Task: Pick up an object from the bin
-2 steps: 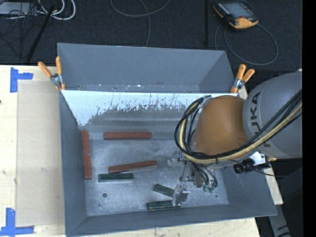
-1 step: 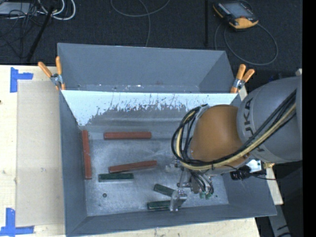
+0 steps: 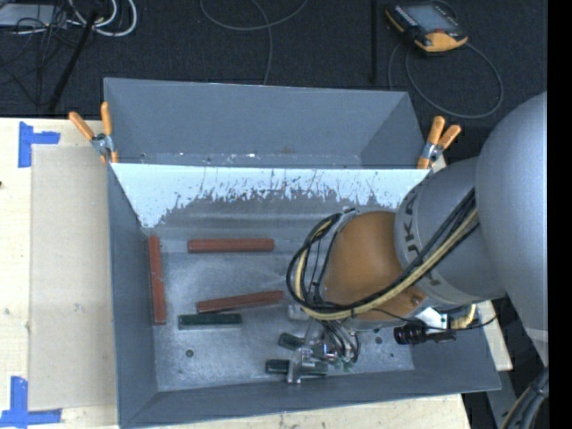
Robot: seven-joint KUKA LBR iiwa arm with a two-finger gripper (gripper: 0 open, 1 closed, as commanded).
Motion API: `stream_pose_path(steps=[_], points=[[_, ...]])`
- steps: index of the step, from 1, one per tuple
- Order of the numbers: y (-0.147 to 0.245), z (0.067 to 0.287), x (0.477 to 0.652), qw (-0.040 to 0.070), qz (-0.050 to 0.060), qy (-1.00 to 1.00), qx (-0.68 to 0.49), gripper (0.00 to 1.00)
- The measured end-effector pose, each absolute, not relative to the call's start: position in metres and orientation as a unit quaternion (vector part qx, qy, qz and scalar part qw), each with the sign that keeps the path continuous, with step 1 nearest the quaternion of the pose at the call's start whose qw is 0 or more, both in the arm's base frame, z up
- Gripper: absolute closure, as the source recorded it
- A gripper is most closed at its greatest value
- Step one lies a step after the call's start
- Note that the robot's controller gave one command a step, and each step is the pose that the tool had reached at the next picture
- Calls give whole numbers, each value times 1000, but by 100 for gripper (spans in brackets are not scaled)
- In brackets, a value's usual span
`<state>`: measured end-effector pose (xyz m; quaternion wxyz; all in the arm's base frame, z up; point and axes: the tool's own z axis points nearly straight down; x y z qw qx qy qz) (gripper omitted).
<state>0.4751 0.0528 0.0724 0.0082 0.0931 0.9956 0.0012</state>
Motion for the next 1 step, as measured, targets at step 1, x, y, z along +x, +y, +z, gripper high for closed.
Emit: stream_pose_path(steps=[1], points=[[48, 75, 478, 9, 1, 1000, 15, 100]])
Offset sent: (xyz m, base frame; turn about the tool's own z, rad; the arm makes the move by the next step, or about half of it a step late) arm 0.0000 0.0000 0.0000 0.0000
